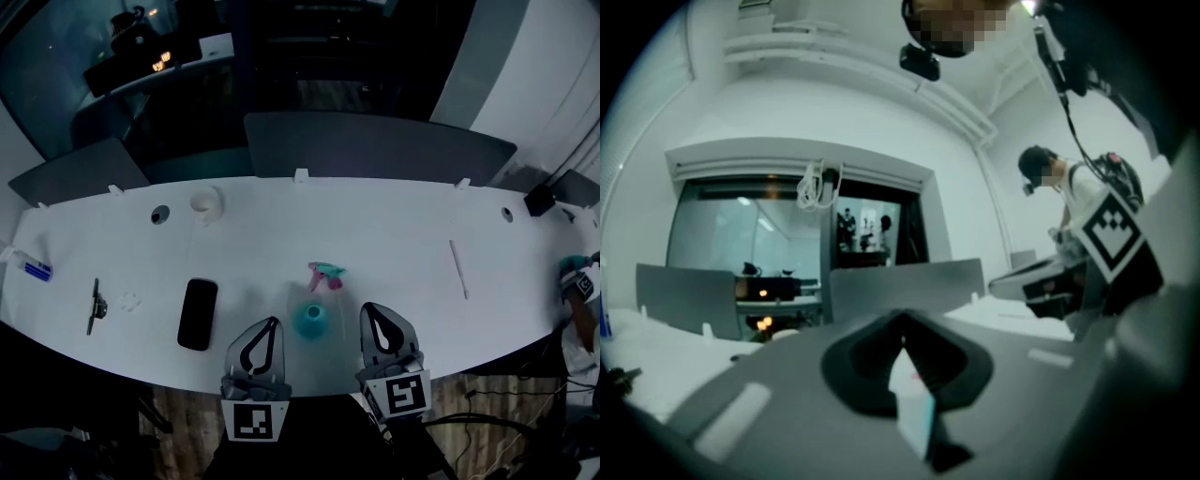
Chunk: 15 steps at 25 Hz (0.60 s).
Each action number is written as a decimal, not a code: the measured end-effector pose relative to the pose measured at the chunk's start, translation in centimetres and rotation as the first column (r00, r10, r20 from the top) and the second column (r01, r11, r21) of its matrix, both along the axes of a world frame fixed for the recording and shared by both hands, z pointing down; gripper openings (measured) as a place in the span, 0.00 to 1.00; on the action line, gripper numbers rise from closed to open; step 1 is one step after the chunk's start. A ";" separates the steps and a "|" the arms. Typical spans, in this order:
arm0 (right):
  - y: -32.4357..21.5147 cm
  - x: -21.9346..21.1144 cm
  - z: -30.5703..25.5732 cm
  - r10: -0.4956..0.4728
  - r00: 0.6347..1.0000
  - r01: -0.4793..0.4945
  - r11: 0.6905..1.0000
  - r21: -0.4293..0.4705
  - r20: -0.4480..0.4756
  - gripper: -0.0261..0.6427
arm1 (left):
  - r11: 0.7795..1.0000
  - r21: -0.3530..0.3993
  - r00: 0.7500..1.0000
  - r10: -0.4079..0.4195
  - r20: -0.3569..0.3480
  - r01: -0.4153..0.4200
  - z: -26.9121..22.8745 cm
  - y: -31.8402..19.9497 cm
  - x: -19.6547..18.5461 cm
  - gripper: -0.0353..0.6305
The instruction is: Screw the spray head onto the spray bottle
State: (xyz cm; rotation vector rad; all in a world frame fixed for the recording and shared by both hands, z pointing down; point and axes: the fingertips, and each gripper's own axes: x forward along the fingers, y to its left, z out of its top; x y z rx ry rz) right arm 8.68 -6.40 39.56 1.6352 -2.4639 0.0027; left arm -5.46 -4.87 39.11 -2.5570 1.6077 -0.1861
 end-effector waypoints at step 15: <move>-7.0 -0.7 9.3 -0.060 0.998 0.059 0.896 -0.441 0.010 0.04 | 0.999 -0.032 0.998 -0.025 0.053 0.026 0.6 -4.5 -0.6 0.06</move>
